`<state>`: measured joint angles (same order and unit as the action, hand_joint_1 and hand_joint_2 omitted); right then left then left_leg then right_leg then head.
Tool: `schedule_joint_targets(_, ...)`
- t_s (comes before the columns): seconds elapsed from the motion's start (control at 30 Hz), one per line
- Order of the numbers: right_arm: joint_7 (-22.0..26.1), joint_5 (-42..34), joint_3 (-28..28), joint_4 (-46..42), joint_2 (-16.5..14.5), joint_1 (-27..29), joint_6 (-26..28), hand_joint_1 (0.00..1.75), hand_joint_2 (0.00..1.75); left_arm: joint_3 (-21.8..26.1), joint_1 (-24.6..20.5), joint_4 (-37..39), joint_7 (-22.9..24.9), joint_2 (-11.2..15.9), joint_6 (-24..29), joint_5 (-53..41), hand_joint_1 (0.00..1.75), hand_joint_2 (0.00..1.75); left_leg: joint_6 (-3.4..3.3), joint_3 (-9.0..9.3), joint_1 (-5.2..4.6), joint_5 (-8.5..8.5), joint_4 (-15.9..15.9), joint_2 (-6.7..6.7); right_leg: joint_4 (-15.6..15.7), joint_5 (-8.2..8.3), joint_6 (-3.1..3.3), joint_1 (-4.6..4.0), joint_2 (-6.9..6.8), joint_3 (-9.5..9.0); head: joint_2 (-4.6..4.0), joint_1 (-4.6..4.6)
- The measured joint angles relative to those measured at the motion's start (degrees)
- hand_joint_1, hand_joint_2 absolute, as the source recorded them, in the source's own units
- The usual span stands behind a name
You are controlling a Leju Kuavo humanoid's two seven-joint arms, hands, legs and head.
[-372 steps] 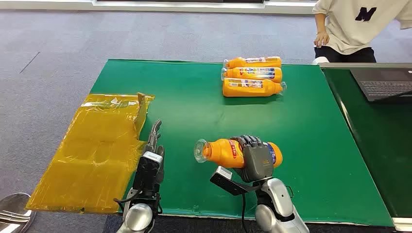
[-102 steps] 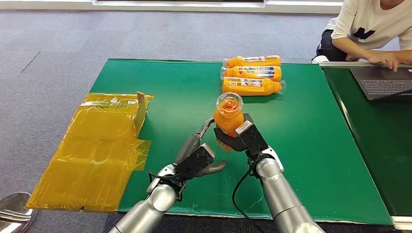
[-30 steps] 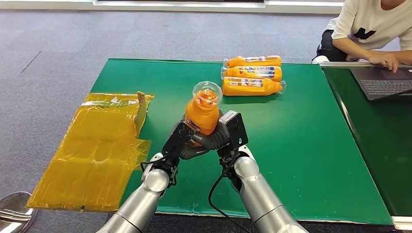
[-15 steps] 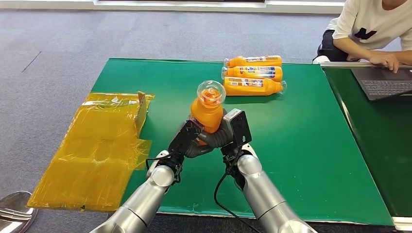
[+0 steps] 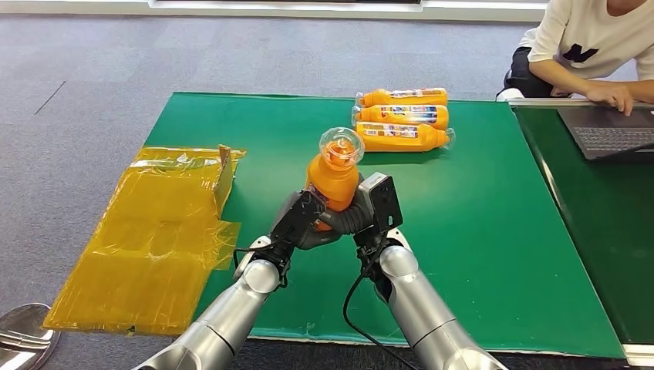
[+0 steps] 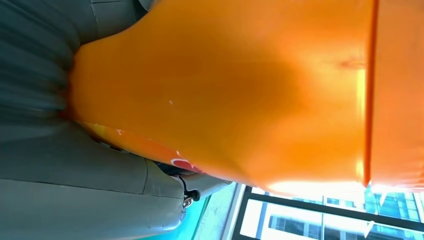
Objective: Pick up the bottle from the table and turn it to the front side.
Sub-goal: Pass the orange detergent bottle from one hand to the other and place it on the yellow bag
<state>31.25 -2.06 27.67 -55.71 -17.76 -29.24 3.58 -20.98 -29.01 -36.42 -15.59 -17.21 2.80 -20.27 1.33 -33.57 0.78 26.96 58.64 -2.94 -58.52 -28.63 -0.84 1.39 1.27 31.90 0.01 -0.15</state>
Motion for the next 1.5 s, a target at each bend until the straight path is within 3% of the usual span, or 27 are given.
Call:
schedule_joint_targets(0.5,0.1,0.0,0.0,0.0,0.1,0.0,0.0,1.7,1.75,0.0,0.0,0.0,-0.2,-0.1,0.6,-0.7,1.75,1.75,0.0,0.0,0.0,-0.01,0.0,-0.02,0.0,0.0,0.0,0.0,0.0,0.0,0.0,0.0)
schedule_joint_targets(0.57,0.1,-0.1,0.0,0.0,0.1,0.0,0.0,0.83,1.75,0.0,0.0,0.0,-0.2,-0.1,0.6,-0.7,1.75,1.75,0.0,0.0,0.0,-0.01,0.0,-0.02,0.0,0.0,0.0,0.0,0.0,0.0,0.01,0.0)
schedule_joint_targets(0.63,0.1,0.1,0.0,0.0,0.1,0.0,0.0,0.0,0.87,0.0,0.0,0.0,-0.2,-0.1,0.6,-0.8,1.75,1.75,0.0,0.0,0.0,-0.01,0.0,-0.02,0.0,0.0,0.0,0.0,0.0,0.0,0.01,-0.01)
schedule_joint_targets(0.7,-0.1,0.9,0.0,0.0,0.1,0.0,0.4,0.0,0.0,0.0,0.0,0.0,-0.2,-0.1,0.5,-1.0,1.75,1.75,0.0,0.0,0.0,-0.01,0.0,-0.02,0.0,0.0,0.0,0.0,0.0,0.0,-0.01,-0.01)
schedule_joint_targets(0.83,-2.1,6.6,-0.4,-0.5,0.1,0.1,2.3,0.0,0.0,0.1,0.1,0.1,-0.1,-0.1,0.5,-1.1,1.75,1.75,0.0,0.0,0.0,-0.01,0.0,-0.01,0.0,0.0,0.0,0.0,0.01,0.01,0.0,-0.01)
schedule_joint_targets(1.03,-11.0,22.1,-2.0,-6.5,0.6,1.8,4.8,0.0,0.0,0.9,1.2,-1.0,0.6,0.1,0.7,-2.1,1.75,1.75,0.0,-0.02,0.0,-0.01,0.0,-0.02,0.0,0.0,0.0,0.0,0.01,0.02,0.0,-0.02)
schedule_joint_targets(1.5,-14.6,27.0,-2.2,-10.7,1.1,3.4,5.0,0.0,0.0,1.2,2.3,-3.1,0.8,0.1,0.9,-2.9,1.75,1.75,0.0,-0.02,0.0,-0.02,0.0,-0.02,0.0,0.0,0.0,0.0,0.01,0.03,0.0,-0.02)
